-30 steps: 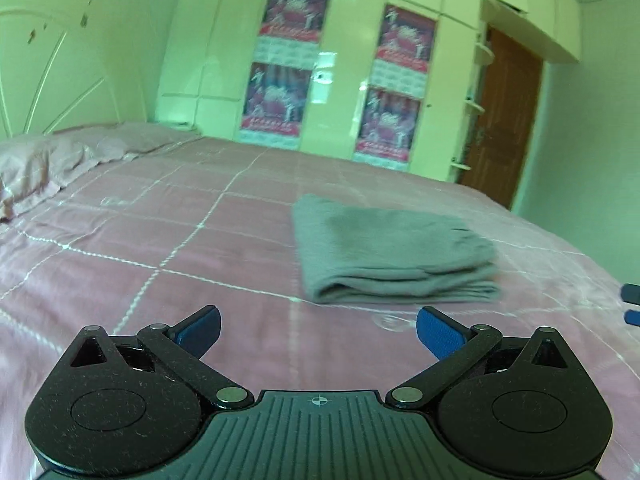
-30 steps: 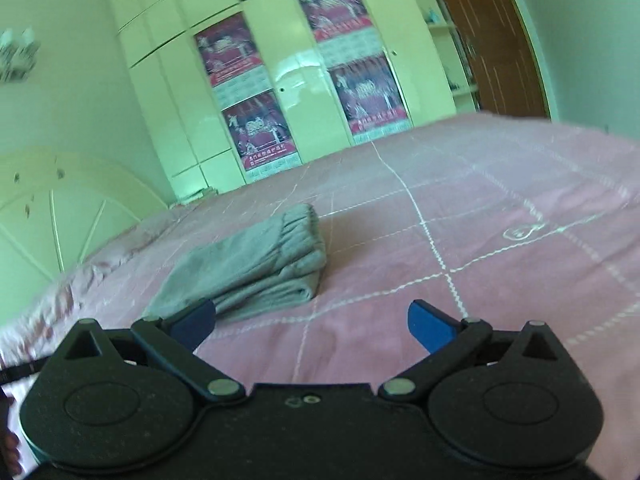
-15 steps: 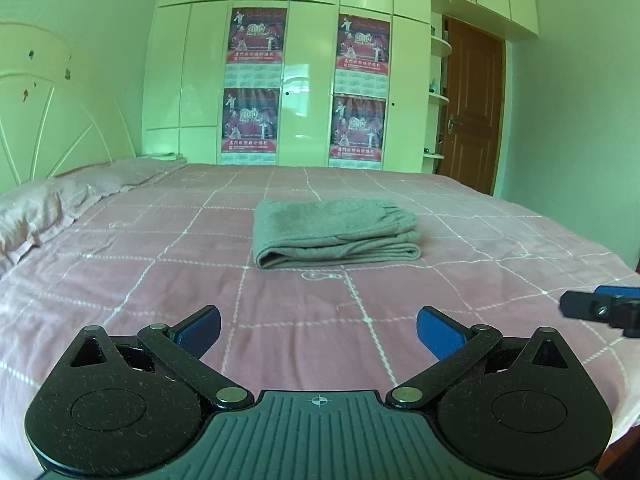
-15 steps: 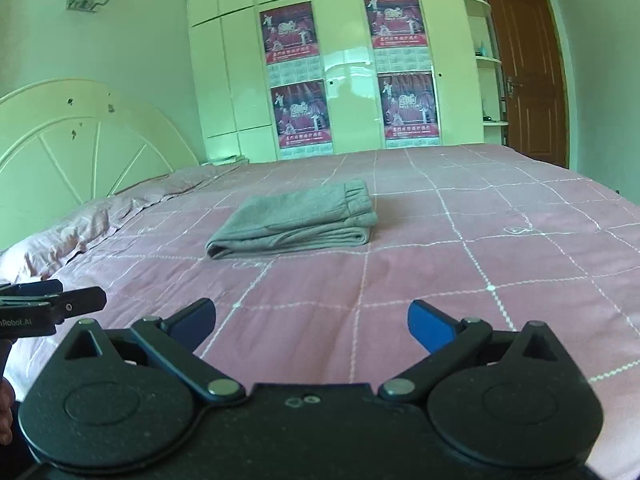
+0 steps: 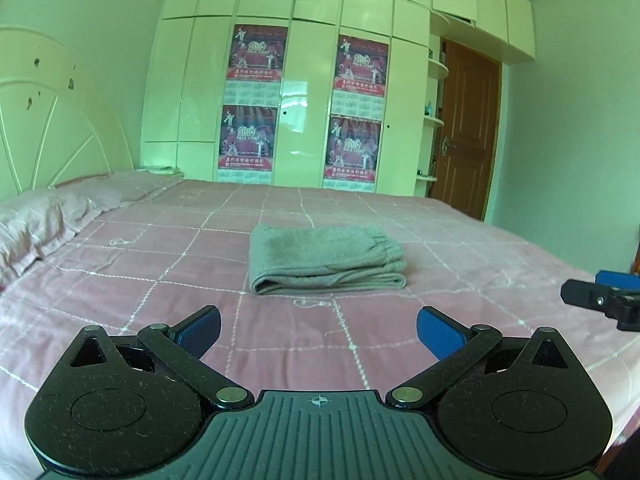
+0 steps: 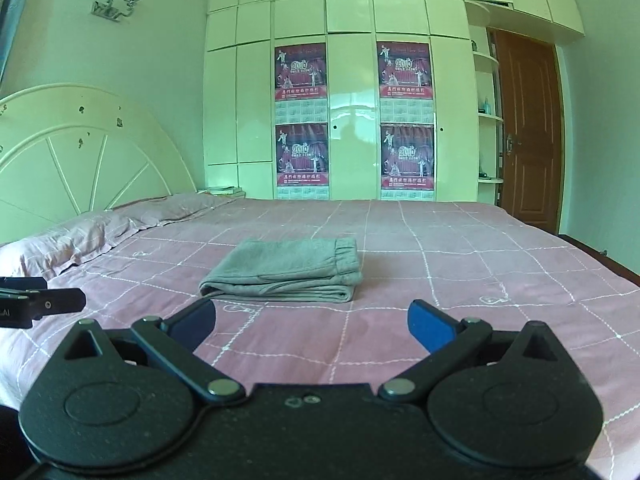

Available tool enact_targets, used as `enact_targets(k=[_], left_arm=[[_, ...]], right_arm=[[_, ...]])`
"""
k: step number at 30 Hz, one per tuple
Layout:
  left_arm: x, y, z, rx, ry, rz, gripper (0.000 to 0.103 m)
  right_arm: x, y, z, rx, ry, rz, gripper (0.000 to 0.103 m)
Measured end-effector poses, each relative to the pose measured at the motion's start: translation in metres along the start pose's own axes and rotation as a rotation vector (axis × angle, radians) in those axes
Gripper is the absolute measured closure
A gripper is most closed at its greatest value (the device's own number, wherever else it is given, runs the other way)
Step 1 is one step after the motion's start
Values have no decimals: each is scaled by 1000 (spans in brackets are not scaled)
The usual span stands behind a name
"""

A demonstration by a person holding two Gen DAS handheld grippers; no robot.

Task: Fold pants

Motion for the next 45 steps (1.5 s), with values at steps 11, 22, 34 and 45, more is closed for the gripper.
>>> enact_targets(k=[11,22,34,45], left_arm=[[-31,38,11,22,-2,-49,0],[-24,36,12,15,16,-38,0],[-22,35,19,-5,17,-38,0],[-21,35,20,-7,20,-38,0]], right_arm=[[-25,37,-24,31,-29,-64,6],[-18,28,-30,80,-28,-28,6],[-17,32,-20,54,-33,-44,6],[-18,33,-20,55,-32,-53,6]])
Point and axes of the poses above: each gripper's, at about its wrist camera, not at the fingertips, and x roughly against the way its jaws point, z to its right, y to its underside, the point moved 3 cm from there along -x, roughly the way its jaws point, and after that the axes turned 11 degrees about y, right-handed, at the moved point
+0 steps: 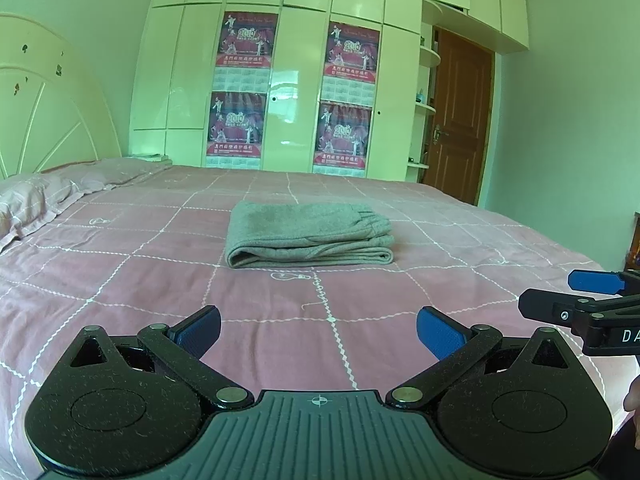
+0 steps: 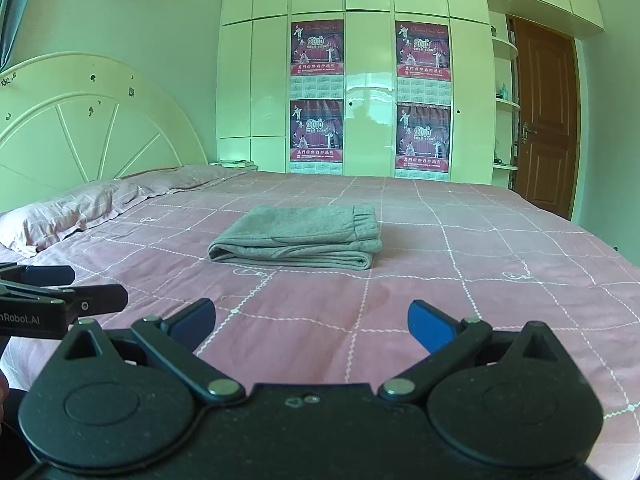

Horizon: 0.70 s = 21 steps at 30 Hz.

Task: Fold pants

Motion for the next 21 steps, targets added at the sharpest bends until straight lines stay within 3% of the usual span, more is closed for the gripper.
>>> enact_targets(k=[21], left_arm=[[2,0,-1,5,4,0,0]], right_arm=[[-1,1,3,-10,-1,-2,6]])
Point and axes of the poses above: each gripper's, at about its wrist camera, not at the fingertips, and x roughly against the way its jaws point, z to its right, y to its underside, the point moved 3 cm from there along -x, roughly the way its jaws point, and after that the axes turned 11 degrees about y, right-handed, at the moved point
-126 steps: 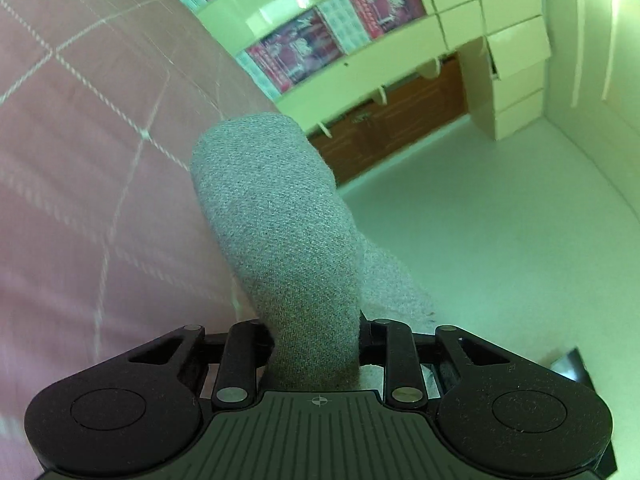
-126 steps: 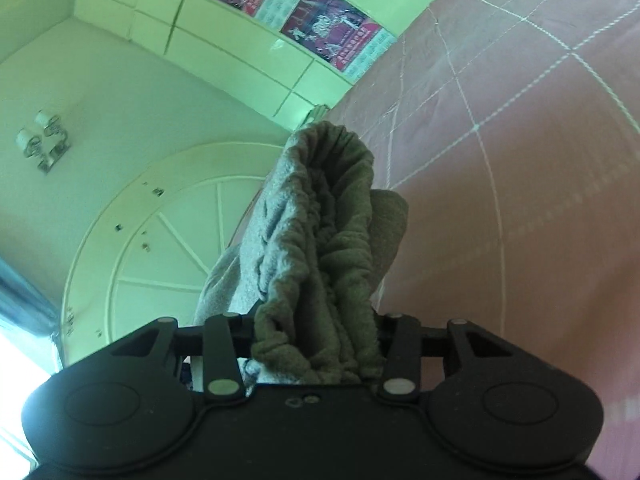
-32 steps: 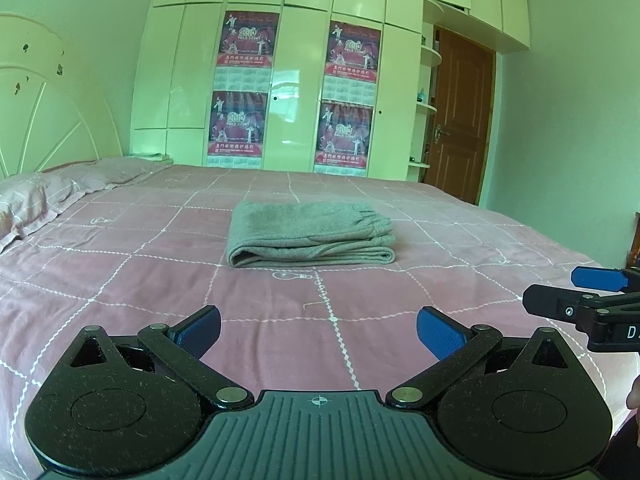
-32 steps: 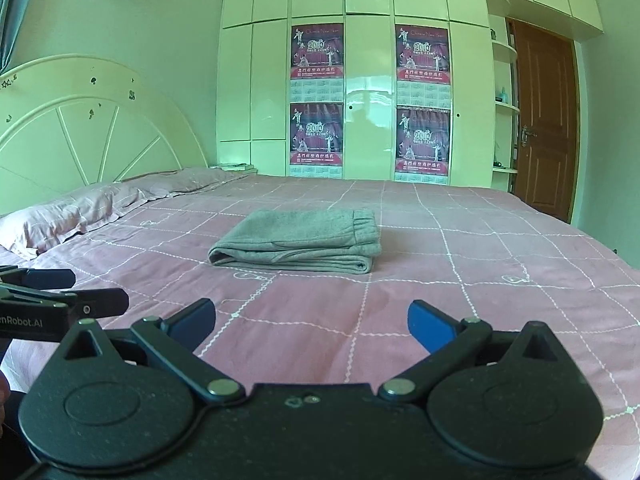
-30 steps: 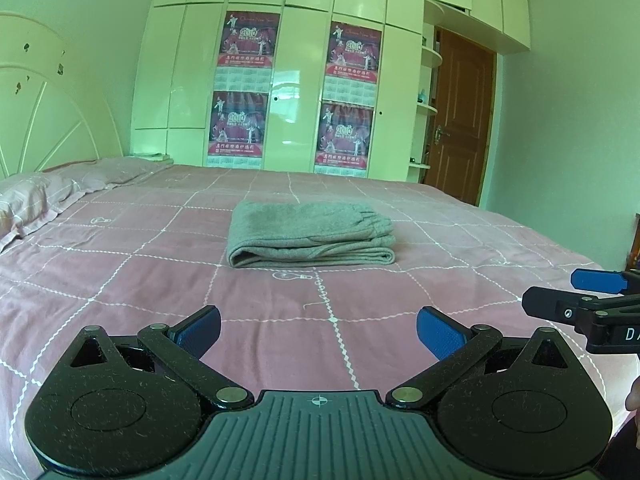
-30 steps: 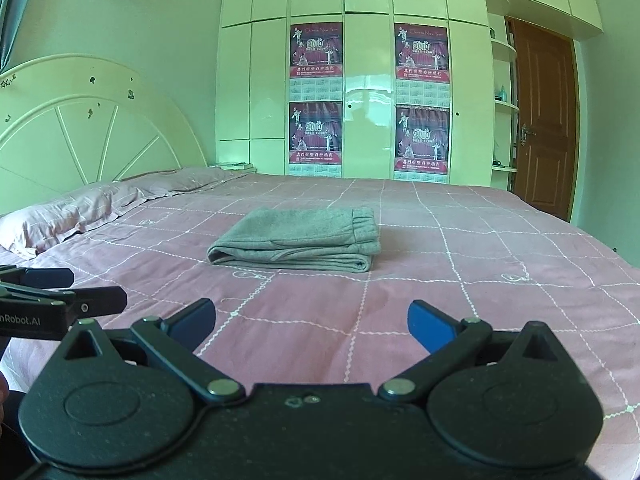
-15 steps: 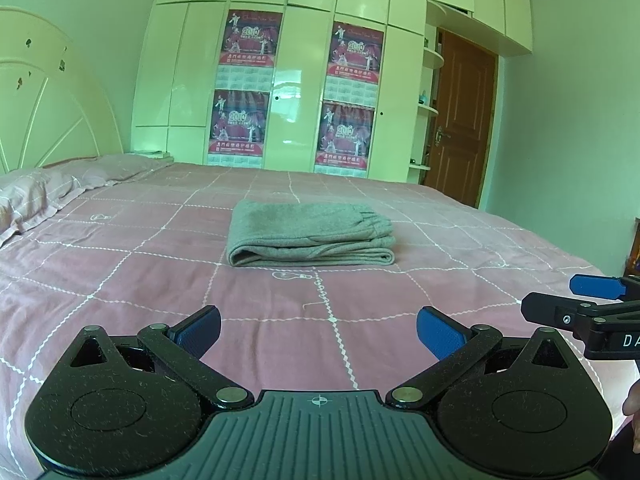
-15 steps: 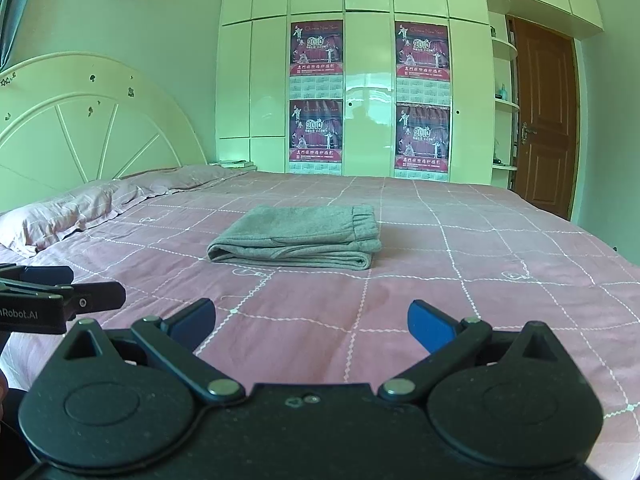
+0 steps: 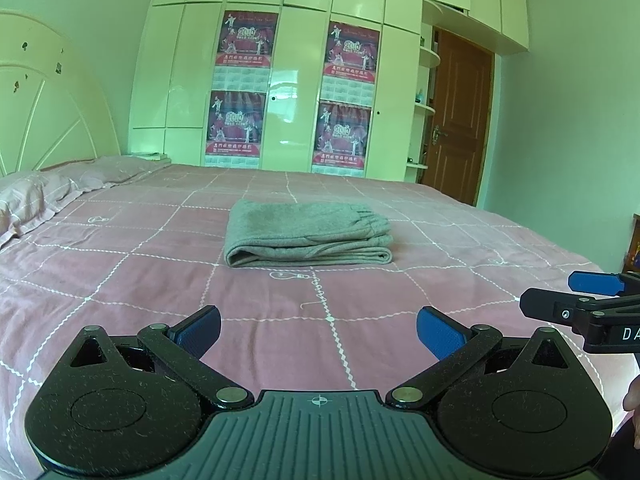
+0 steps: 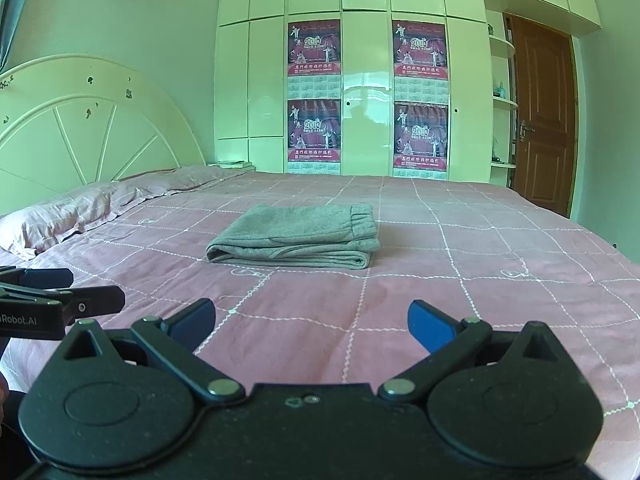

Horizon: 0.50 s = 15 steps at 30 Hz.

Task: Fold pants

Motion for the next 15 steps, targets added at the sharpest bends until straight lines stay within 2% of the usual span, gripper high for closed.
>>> enact_targets(k=[15], left_arm=[[1,0,3,-2,1,-2,0]], right_arm=[[-1,-1,0,-3,2,-2,6]])
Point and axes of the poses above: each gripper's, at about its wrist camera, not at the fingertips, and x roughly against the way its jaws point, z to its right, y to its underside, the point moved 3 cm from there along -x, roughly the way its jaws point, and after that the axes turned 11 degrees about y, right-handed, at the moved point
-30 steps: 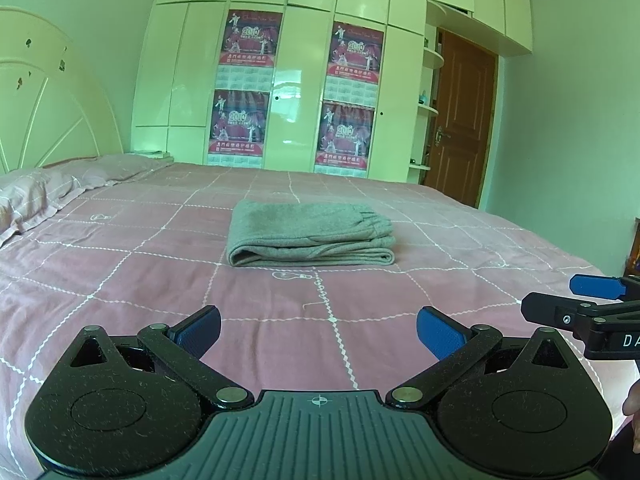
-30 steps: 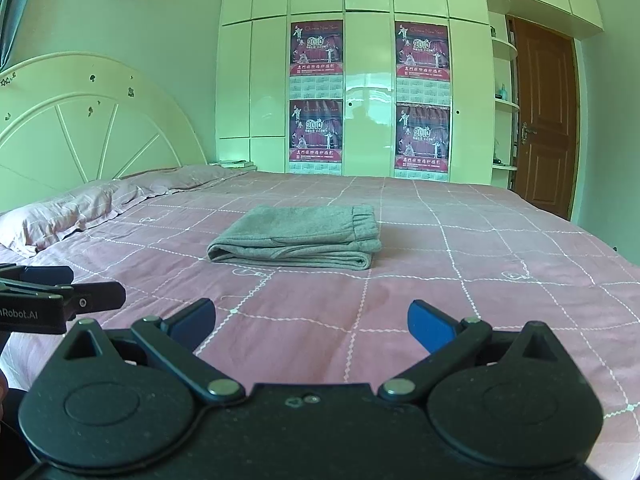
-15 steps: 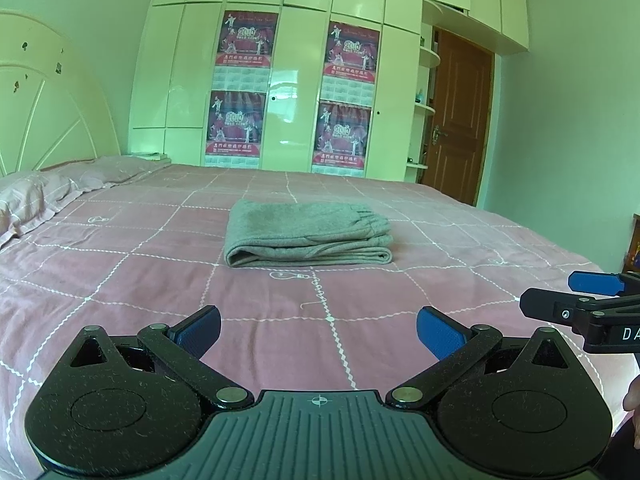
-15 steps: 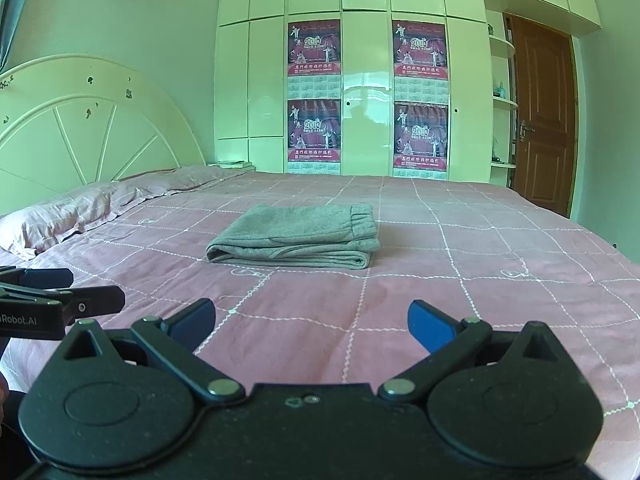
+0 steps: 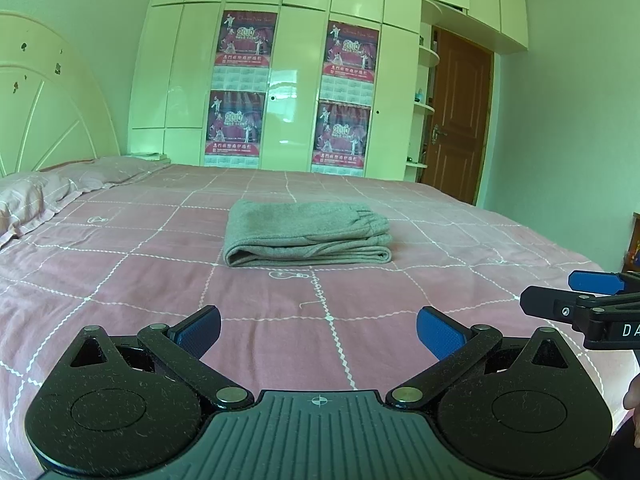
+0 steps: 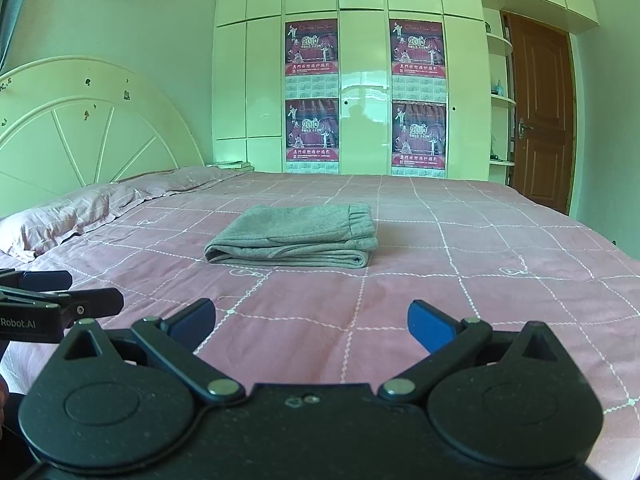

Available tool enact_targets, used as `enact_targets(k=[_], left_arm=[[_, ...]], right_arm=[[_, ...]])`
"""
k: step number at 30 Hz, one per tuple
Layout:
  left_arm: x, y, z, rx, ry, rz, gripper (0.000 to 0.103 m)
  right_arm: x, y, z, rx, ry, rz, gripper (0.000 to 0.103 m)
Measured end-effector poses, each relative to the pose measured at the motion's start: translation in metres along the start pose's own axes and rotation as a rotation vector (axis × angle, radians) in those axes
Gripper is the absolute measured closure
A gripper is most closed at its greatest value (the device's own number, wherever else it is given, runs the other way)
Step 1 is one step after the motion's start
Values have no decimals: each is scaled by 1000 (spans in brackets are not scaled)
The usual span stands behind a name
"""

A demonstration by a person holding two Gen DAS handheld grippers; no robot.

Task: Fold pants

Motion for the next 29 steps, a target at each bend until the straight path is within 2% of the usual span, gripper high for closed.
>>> enact_targets(k=[17,25,29], left_arm=[[-1,0,-1,-3,-9,-1,0],[-2,0,-3,-13,13,-3,0],[-3,0,-5,9,2,-5,0]], right_arm=[[0,0,0,-9,6,-3,6],[0,0,0,-11,8,-2,6],[0,1,-1,-11,8,-2,6]])
Point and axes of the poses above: each gripper's, at about its wrist camera, not at the fingertips, and x roughly against the way its jaws point, z to its right, y to its underside, the point moved 3 cm from there along -x, roughly the way its jaws point, and after that the axes turned 11 degrees about y, right-handed, at the moved point
